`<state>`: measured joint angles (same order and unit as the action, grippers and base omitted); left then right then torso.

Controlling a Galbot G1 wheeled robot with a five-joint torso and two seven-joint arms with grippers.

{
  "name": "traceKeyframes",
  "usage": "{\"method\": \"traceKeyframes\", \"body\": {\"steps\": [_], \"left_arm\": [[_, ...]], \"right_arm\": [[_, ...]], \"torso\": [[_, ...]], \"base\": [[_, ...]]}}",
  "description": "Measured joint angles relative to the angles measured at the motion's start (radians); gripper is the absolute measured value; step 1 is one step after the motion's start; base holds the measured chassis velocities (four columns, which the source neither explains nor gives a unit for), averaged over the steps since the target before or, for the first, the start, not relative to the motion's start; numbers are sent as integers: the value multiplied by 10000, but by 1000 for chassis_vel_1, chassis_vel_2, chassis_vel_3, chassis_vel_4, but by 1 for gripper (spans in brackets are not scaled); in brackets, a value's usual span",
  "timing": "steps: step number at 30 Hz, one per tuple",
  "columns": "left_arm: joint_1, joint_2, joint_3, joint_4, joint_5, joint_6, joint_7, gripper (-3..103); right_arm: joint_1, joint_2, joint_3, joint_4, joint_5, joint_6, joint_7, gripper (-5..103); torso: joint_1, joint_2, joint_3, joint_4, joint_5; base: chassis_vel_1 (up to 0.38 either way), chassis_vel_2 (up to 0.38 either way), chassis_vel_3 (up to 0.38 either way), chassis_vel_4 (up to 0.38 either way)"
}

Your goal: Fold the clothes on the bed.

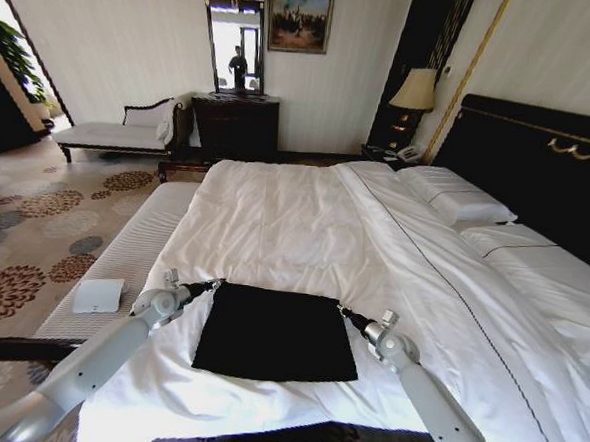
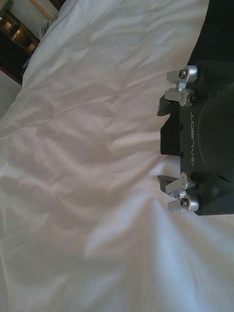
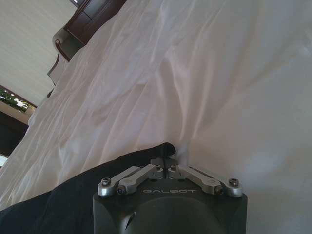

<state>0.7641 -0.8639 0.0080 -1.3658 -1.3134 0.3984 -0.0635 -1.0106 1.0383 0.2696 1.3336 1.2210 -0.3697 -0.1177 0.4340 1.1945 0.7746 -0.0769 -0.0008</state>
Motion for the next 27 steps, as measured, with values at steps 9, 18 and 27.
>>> {"method": "traceKeyframes", "body": {"steps": [9, 18, 27], "left_arm": [[-89, -854, 141, 601, 395, -151, 42, 100], [-167, -917, 241, 248, 369, -166, 93, 98], [-190, -980, 411, 243, 554, -177, 161, 86]], "right_arm": [[96, -43, -110, -126, -33, -9, 34, 0], [91, -62, -92, -87, -56, -12, 68, 0], [90, -118, -45, -63, -61, -15, 90, 0]], "torso": [[0, 0, 0, 2, 2], [0, 0, 0, 0, 1], [0, 0, 0, 1, 1]], "base": [[0, 0, 0, 0], [0, 0, 0, 0], [0, 0, 0, 0]]}}
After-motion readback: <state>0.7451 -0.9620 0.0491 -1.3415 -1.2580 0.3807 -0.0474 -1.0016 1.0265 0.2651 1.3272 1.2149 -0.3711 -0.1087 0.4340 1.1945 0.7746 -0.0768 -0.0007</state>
